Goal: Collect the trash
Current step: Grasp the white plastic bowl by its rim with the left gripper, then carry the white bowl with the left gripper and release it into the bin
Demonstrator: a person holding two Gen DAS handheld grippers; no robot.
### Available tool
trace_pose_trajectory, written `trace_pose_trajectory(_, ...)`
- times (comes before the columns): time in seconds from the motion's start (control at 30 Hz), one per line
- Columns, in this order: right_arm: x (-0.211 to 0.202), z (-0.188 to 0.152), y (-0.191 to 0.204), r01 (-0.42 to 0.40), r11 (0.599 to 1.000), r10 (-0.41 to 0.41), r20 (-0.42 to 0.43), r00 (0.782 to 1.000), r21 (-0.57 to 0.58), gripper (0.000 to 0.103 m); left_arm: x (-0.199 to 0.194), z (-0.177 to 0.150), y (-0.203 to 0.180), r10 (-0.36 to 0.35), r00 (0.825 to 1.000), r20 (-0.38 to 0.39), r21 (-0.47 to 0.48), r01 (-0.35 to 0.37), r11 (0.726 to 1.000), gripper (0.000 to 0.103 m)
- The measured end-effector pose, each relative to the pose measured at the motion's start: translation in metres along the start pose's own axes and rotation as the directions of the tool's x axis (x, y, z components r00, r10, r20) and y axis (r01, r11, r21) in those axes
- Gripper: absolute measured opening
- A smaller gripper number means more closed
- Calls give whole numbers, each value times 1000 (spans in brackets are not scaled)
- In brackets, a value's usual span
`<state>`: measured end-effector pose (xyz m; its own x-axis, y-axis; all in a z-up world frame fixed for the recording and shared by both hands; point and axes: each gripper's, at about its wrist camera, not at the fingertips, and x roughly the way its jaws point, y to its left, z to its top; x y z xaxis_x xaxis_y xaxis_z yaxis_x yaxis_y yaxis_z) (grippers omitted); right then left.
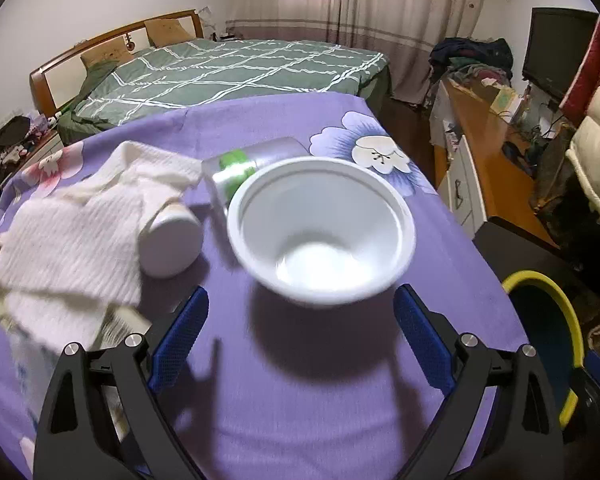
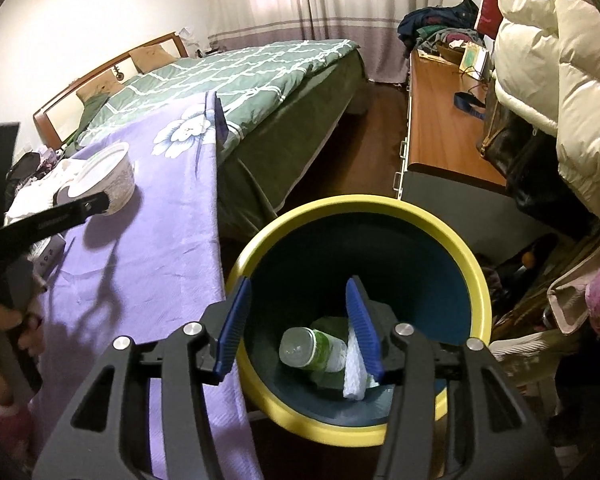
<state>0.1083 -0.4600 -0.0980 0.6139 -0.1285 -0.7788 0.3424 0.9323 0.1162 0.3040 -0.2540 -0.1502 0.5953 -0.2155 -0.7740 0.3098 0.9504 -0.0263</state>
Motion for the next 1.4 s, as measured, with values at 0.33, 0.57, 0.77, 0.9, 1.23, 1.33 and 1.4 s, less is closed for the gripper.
trace_pose_trajectory(0.33,8,-2,-9,0,1000,0,-16,1000,22,48,27,21,-8,6,1000,6,18,-6,1000,90)
trace_pose_trajectory(0.57,8,-2,-10,1,1000,-1,-17,1000,20,48,25,26,-10,1,1000,31,32,-2,999,79)
trace_pose_trajectory(0.77,6,-5,-14,12,1000,-12,-12,1000,24,48,-7,13,-19,-17,998,63,82,12,997,79)
trace_pose_trajectory(0.9,0,-10,-25,25,999,-25,-11,1000,30,48,-35,0,-31,-61,996,63,115,54,992,79)
trace_pose_trajectory(1.23,-24,-32,-64,82,995,-81,-12,997,64,48,-100,-29,-111,-238,970,46,290,215,932,79)
trace_pose_trajectory(1.33,-32,-38,-77,103,992,-103,-9,995,79,49,-105,-38,-139,-282,959,17,325,261,909,79)
trace_pose_trajectory(1.4,-36,-42,-87,111,989,-111,-9,994,96,50,-104,-43,-156,-295,955,-5,344,279,897,79)
